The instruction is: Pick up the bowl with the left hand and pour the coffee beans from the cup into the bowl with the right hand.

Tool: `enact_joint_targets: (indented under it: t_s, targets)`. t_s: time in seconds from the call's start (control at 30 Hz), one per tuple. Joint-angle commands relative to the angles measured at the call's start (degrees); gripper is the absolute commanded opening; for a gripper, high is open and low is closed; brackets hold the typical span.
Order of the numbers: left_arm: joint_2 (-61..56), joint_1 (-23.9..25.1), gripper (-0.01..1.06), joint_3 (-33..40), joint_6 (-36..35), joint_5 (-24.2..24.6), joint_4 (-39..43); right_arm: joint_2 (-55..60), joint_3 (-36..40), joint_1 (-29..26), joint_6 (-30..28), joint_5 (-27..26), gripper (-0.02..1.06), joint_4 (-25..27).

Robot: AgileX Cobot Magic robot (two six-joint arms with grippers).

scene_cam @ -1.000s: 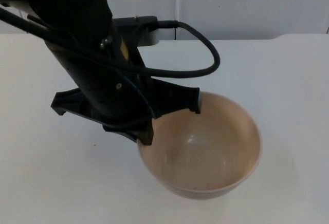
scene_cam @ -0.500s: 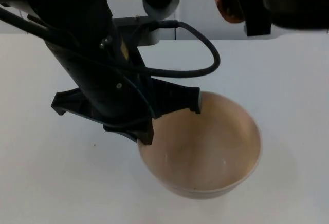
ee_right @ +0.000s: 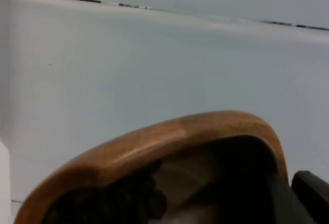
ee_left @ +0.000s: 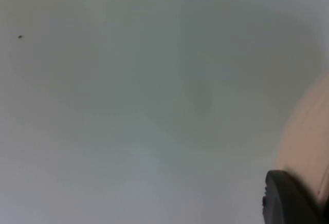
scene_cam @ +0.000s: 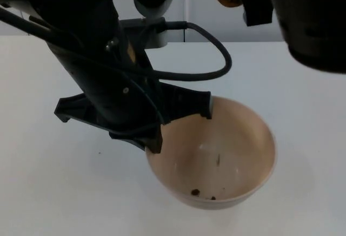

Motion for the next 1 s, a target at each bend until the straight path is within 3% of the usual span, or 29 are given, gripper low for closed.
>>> enact_joint_targets:
  t_s: [0.0,0.97]
  targets:
    - [-0.11,-0.32,0.00,-0.36,-0.11,-0.71,-0.59,-0.85,0.09,0.58,-0.87,0.29,0.00,-2.32]
    - [-0.11,-0.32,0.00,-0.36,-0.11,-0.71,-0.83,-1.09,0.35,1.39,-2.24,0.29,0.00,-3.74]
